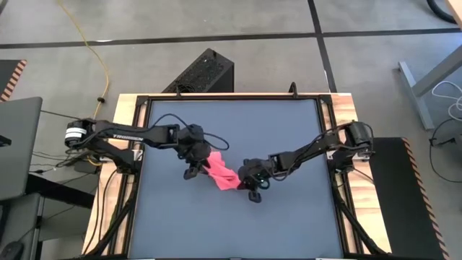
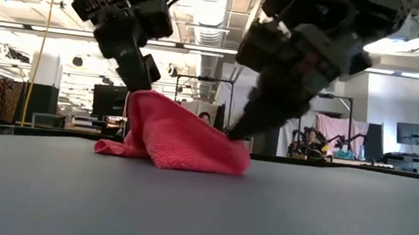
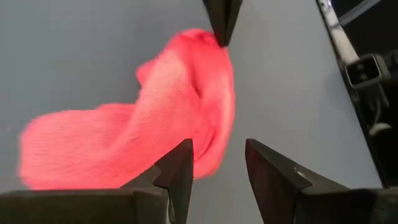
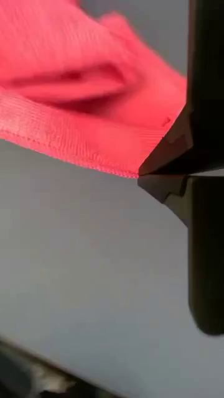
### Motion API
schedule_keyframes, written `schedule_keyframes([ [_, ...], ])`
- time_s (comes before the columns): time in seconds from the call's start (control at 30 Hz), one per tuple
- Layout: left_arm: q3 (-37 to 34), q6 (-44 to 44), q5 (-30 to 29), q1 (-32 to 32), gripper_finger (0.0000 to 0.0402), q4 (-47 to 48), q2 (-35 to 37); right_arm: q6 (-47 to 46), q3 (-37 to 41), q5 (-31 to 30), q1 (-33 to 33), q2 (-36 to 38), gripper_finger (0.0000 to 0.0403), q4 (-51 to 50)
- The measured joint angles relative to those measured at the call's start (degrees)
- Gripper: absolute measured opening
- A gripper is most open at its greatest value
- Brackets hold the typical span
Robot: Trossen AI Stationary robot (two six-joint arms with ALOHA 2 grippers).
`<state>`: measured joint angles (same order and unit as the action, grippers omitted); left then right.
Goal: Roll towel
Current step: Fold the pink towel
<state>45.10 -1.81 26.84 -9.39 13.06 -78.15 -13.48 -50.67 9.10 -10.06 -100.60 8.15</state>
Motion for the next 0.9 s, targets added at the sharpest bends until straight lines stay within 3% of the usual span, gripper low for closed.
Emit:
schedule_keyframes([
  [0.2,0.0,-0.6,-3.2,-2.6,0.0135,-0.1,3.3,-0.4,0.0,0.0,-3.5,6.2,0.0016,-16.0],
  [0.4,0.0,-1.5,-3.6,-1.9,0.0135,-1.2,0.9,-1.8,0.0,-4.5,-8.2,8.8,0.0023,-30.8],
  [0.67,0.0,-2.3,-8.9,2.1,0.0135,-17.4,-7.0,-9.6,0.1,-8.4,-11.5,8.5,0.0107,-34.9],
  [0.9,0.1,6.9,-7.5,6.0,0.0135,-29.6,-11.2,-12.1,0.1,-9.5,-11.5,8.5,0.0164,-34.9],
])
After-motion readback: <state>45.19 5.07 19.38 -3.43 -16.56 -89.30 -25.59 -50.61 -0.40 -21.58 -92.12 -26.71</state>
